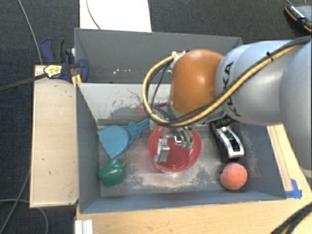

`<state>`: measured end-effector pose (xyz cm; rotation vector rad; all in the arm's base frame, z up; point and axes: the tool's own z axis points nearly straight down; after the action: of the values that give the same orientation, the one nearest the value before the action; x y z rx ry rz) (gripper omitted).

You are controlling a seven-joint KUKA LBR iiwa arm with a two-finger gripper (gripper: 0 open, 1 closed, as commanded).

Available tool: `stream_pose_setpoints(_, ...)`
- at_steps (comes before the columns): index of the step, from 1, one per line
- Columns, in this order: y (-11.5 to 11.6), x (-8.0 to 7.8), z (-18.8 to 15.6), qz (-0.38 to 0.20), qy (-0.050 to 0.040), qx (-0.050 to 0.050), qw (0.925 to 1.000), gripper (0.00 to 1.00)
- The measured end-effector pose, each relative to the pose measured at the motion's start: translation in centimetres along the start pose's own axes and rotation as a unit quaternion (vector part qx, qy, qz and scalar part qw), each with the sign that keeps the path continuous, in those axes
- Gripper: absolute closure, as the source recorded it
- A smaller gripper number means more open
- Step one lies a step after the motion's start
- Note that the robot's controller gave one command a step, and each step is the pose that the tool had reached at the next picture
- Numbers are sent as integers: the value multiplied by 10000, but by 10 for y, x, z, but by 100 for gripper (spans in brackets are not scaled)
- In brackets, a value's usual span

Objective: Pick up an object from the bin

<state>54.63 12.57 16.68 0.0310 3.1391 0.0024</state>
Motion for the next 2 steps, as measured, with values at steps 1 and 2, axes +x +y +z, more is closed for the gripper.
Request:
stream_pose_setpoints(1,0,0,0,3,0,0,10000,0)
stream_pose_setpoints(2,-18,3,27,246,10,-1,9997,0)
